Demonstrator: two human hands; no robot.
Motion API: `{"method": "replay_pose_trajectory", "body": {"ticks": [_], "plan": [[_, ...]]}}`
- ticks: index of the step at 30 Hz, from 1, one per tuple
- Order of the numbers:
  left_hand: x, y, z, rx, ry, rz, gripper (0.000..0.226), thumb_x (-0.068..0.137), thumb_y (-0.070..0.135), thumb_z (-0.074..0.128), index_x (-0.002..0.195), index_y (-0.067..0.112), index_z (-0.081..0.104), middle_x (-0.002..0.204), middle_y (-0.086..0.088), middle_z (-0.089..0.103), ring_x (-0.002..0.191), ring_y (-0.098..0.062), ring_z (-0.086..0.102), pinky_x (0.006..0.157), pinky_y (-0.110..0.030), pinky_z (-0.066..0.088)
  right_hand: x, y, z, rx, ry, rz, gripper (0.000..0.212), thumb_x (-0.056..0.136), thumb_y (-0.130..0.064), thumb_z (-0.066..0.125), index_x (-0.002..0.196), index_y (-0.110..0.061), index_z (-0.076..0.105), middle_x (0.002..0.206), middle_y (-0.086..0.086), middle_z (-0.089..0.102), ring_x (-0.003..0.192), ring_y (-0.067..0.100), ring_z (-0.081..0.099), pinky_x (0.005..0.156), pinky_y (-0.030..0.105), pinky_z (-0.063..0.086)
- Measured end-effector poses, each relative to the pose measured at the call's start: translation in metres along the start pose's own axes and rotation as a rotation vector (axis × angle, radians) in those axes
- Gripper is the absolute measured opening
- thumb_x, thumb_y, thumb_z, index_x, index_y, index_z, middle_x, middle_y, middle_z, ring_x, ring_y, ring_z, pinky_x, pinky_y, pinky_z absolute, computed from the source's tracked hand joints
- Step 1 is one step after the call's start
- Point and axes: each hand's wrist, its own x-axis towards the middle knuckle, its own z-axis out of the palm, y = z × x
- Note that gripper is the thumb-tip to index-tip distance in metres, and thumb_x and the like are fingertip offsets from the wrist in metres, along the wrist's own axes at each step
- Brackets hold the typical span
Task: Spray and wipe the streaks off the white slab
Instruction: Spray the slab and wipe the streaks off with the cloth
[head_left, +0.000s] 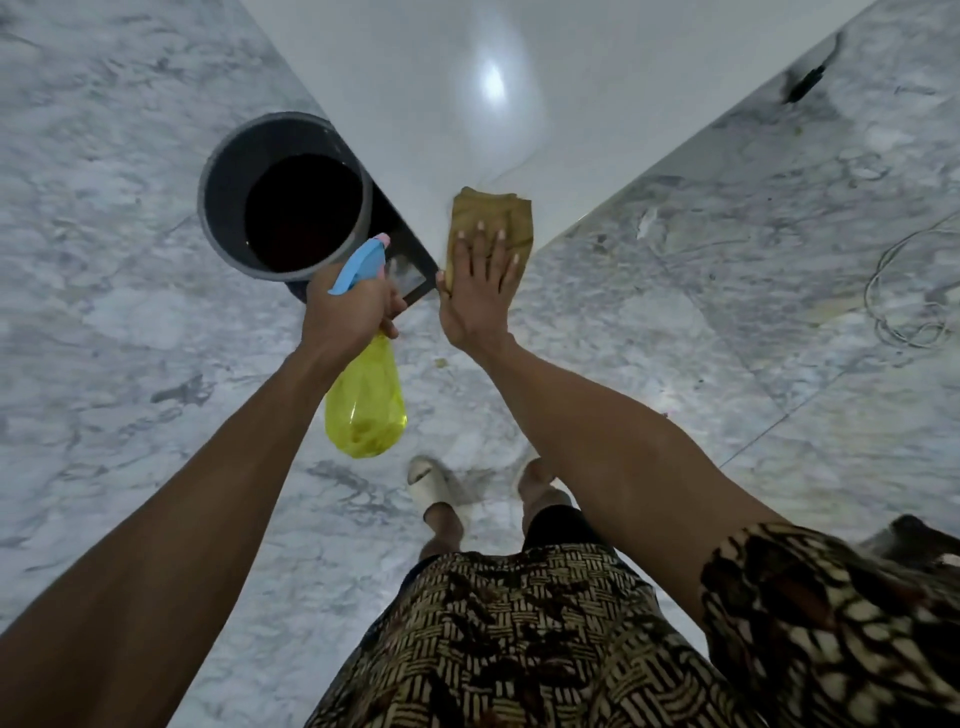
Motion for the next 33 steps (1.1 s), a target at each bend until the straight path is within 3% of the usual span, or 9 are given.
{"method": "replay_pose_trajectory", "body": {"ticks": [5, 9, 12, 15, 17, 20, 23, 28, 33], "plan": [[-0.018, -0.024, -0.048, 0.014, -0.04, 0.037, 0.04, 0.094, 0.002, 0.05, 0.089, 0.037, 0.068, 0.058, 0.003, 0.066, 0.067, -0.031, 0.067, 0.059, -0.039, 0.056, -0.02, -0.033, 0.014, 0.009, 0.018, 0.055, 0.061, 0.1, -0.042, 0.027, 0.152, -0.011, 0.036, 0.16, 0.017, 0.029, 0.148, 0.042, 0.021, 0.119, 0.06, 0.013], [-0.027, -0.034, -0.08, 0.029, -0.079, 0.079, 0.038, 0.095, 0.001, 0.049, 0.113, 0.022, 0.076, 0.069, -0.007, 0.067, 0.063, -0.028, 0.067, 0.051, -0.031, 0.056, -0.041, -0.055, 0.018, 0.077, -0.154, 0.075, 0.058, 0.106, -0.039, 0.028, 0.158, -0.016, 0.016, 0.166, 0.012, 0.005, 0.153, 0.037, -0.003, 0.12, 0.055, -0.005], [-0.029, -0.034, -0.1, 0.017, -0.092, 0.125, 0.031, 0.095, 0.007, 0.053, 0.087, 0.031, 0.071, 0.067, -0.006, 0.068, 0.072, -0.034, 0.068, 0.057, -0.036, 0.057, -0.056, -0.073, 0.011, 0.239, -0.253, 0.147, 0.056, 0.108, -0.037, 0.028, 0.158, -0.02, 0.012, 0.167, 0.008, -0.001, 0.153, 0.033, -0.008, 0.121, 0.053, -0.007], [-0.032, -0.026, -0.11, 0.021, -0.098, 0.12, 0.025, 0.09, 0.015, 0.056, 0.081, 0.036, 0.065, 0.063, -0.002, 0.067, 0.074, -0.036, 0.068, 0.058, -0.036, 0.056, -0.07, -0.092, -0.006, 0.569, -0.404, 0.053, 0.051, 0.108, -0.029, 0.032, 0.156, -0.013, 0.025, 0.164, 0.015, 0.018, 0.151, 0.034, 0.015, 0.121, 0.047, 0.018], [-0.036, -0.018, -0.116, 0.03, -0.106, 0.123, 0.018, 0.08, 0.022, 0.055, 0.077, 0.037, 0.065, 0.068, -0.011, 0.07, 0.077, -0.042, 0.071, 0.068, -0.046, 0.06, -0.08, -0.104, -0.019, 0.793, -0.56, 0.072, 0.046, 0.108, -0.025, 0.035, 0.147, 0.0, 0.039, 0.151, 0.025, 0.04, 0.135, 0.033, 0.043, 0.101, 0.033, 0.046], [-0.033, -0.005, -0.117, 0.062, -0.117, 0.142, 0.019, 0.072, 0.022, 0.054, 0.076, 0.024, 0.073, 0.076, -0.025, 0.073, 0.085, -0.047, 0.074, 0.077, -0.061, 0.061, -0.079, -0.113, -0.039, 0.87, -0.661, 0.257, 0.049, 0.103, -0.039, 0.039, 0.132, -0.003, 0.058, 0.136, 0.019, 0.058, 0.124, 0.031, 0.055, 0.102, 0.039, 0.048], [-0.027, 0.016, -0.105, 0.081, -0.163, 0.182, 0.018, 0.076, 0.014, 0.055, 0.07, 0.015, 0.072, 0.065, -0.007, 0.071, 0.082, -0.043, 0.074, 0.073, -0.054, 0.062, -0.066, -0.102, -0.072, 1.073, -0.74, 0.363, 0.045, 0.105, -0.04, 0.039, 0.131, -0.009, 0.058, 0.129, 0.01, 0.064, 0.117, 0.027, 0.06, 0.098, 0.043, 0.052], [-0.014, 0.055, -0.054, 0.087, -0.21, 0.234, 0.022, 0.094, 0.013, 0.056, 0.076, 0.01, 0.068, 0.08, -0.022, 0.073, 0.068, -0.029, 0.066, 0.068, -0.041, 0.058, -0.022, -0.046, -0.148, 1.262, -0.489, 0.359, 0.046, 0.105, -0.039, 0.042, 0.135, -0.007, 0.058, 0.132, 0.01, 0.063, 0.121, 0.03, 0.06, 0.1, 0.036, 0.049], [0.007, 0.121, 0.039, 0.104, -0.322, 0.261, 0.042, 0.086, 0.014, 0.054, 0.122, 0.016, 0.075, 0.082, -0.013, 0.076, 0.067, -0.03, 0.069, 0.068, -0.041, 0.061, 0.037, 0.066, -0.229, 1.525, -0.266, 0.446, 0.044, 0.108, -0.041, 0.031, 0.127, -0.02, 0.065, 0.125, 0.001, 0.068, 0.112, 0.018, 0.065, 0.09, 0.031, 0.055]]}}
